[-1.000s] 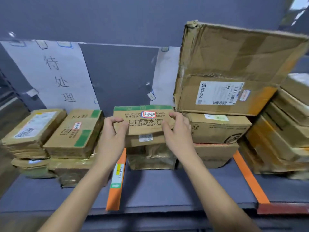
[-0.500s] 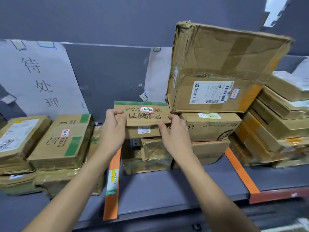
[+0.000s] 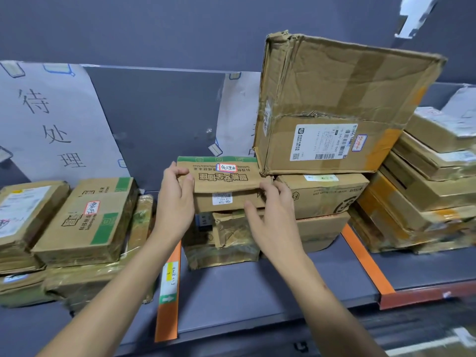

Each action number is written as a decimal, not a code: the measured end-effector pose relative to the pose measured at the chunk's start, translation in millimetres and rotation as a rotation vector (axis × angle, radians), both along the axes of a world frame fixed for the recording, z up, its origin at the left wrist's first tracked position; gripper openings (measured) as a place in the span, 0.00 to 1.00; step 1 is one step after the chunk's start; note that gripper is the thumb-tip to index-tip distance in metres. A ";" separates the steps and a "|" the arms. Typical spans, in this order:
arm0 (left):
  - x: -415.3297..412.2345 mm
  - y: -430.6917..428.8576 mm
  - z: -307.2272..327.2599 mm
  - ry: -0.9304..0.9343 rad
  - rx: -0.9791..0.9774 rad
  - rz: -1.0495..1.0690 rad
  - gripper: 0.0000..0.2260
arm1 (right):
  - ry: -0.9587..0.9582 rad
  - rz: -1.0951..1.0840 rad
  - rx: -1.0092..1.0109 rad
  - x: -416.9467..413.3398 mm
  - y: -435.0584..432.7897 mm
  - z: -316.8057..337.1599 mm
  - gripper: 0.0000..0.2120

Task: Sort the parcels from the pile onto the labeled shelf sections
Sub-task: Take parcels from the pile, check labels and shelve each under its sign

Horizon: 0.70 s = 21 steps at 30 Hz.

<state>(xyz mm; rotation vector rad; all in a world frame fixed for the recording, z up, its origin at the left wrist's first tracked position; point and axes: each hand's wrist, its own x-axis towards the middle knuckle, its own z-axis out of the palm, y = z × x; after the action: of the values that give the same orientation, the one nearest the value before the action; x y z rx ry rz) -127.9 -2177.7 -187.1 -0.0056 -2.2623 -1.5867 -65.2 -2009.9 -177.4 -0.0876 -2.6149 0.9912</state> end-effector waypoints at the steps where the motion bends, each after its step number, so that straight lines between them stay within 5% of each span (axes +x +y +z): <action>1: -0.4 0.9 -1.3 0.011 -0.008 -0.002 0.04 | 0.008 0.001 0.007 1.3 1.9 -1.5 0.23; 21: 45.7 -26.6 -1.1 0.076 -0.426 -0.163 0.20 | -0.104 0.118 0.279 13.4 15.2 22.9 0.27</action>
<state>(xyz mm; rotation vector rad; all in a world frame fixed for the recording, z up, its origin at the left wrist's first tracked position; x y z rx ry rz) -82.2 -2204.3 -188.2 -0.3634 -2.5446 -1.1223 -51.9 -1994.8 -154.5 0.0865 -2.8540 0.6639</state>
